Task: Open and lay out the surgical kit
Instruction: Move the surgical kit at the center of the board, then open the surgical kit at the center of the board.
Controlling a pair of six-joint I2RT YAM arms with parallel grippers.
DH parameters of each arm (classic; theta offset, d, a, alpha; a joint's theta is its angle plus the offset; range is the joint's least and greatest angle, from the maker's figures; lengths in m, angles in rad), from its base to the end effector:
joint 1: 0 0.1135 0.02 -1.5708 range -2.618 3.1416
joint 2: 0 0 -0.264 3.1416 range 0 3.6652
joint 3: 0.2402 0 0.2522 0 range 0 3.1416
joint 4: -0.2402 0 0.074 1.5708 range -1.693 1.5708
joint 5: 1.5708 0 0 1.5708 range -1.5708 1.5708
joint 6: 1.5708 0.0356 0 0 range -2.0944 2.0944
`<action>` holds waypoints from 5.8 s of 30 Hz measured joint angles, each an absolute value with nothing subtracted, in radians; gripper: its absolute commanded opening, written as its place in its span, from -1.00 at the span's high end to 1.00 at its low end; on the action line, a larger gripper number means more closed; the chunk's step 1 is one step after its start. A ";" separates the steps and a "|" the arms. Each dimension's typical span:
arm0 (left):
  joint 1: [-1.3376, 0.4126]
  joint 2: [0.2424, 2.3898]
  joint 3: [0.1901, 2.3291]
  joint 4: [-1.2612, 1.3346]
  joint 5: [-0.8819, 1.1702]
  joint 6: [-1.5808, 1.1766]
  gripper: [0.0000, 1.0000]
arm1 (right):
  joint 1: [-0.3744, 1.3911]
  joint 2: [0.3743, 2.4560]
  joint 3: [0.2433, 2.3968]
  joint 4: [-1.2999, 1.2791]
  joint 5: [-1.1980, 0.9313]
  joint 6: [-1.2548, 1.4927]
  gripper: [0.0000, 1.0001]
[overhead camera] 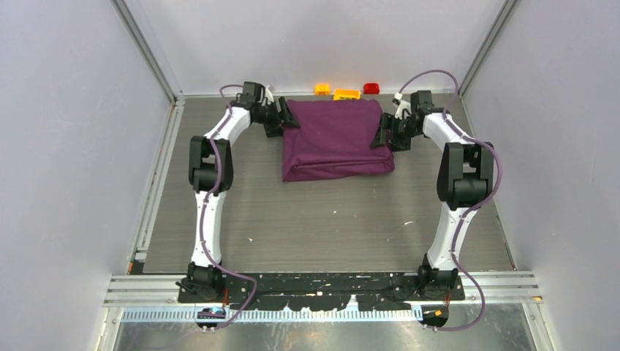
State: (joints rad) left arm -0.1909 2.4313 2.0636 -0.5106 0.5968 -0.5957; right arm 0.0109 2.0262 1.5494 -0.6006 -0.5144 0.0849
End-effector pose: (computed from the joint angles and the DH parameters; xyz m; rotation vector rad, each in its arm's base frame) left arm 0.5228 -0.1214 0.1740 -0.2328 2.5267 -1.0652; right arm 0.4308 0.0222 0.1990 -0.0756 2.5927 0.7112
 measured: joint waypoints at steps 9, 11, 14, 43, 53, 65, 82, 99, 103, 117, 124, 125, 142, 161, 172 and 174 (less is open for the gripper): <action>-0.189 2.451 2.094 -0.502 0.597 -0.604 -0.44 | 0.010 2.077 1.618 -0.628 -0.514 0.104 -0.50; -0.188 2.451 2.094 -0.501 0.598 -0.604 -0.45 | 0.012 2.086 1.629 -0.633 -0.511 0.108 -0.50; -0.183 2.451 2.094 -0.500 0.599 -0.604 -0.46 | 0.019 2.099 1.648 -0.638 -0.503 0.110 -0.50; -0.159 2.417 2.094 -0.495 0.580 -0.519 -1.00 | 0.051 2.101 1.694 -0.645 -0.502 0.097 -0.82; -0.179 2.062 1.827 -0.351 0.501 -0.351 -0.94 | -0.151 1.814 1.624 -0.612 -0.567 0.050 -0.81; -0.649 2.148 2.115 -0.469 0.402 -0.007 -0.59 | -0.260 1.522 1.329 -0.610 -0.567 0.005 -0.79; -0.817 2.416 2.298 -0.558 0.201 0.051 -0.57 | -0.374 1.375 1.150 -0.617 -0.619 -0.030 -0.79; -0.837 2.481 2.379 -0.555 0.190 0.056 -0.42 | -0.416 1.402 1.131 -0.615 -0.680 -0.024 -0.77; -0.837 2.497 2.379 -0.556 0.187 0.055 -0.33 | -0.423 1.402 1.130 -0.614 -0.687 -0.024 -0.77; -0.837 2.500 2.421 -0.555 0.184 0.034 -0.03 | -0.430 1.429 1.129 -0.614 -0.709 -0.020 -0.77; -0.837 2.501 2.421 -0.555 0.183 0.035 -0.04 | -0.430 1.437 1.129 -0.614 -0.712 -0.020 -0.76; -0.837 2.501 2.421 -0.555 0.183 0.035 -0.01 | -0.431 1.438 1.129 -0.614 -0.714 -0.020 -0.76; -0.835 2.529 2.455 -0.560 0.183 0.017 1.00 | -0.434 1.459 1.129 -0.614 -0.720 -0.020 -0.75; -0.604 2.059 2.132 -0.573 0.078 -0.051 1.00 | -0.434 1.459 1.129 -0.615 -0.737 -0.012 -0.75; 0.073 1.213 1.268 -0.371 -0.184 0.136 -0.54 | -0.432 1.471 1.133 -0.633 -0.757 -0.028 -0.75; 0.140 1.170 1.172 -0.341 -0.229 0.198 -0.88 | -0.422 1.487 1.141 -0.641 -0.755 -0.033 -0.75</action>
State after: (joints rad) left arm 0.1402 1.1698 1.1717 -0.3412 -0.2287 0.1982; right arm -0.4221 1.4872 1.1412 -0.6407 -0.7551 -0.0334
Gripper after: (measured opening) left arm 0.716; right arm 0.877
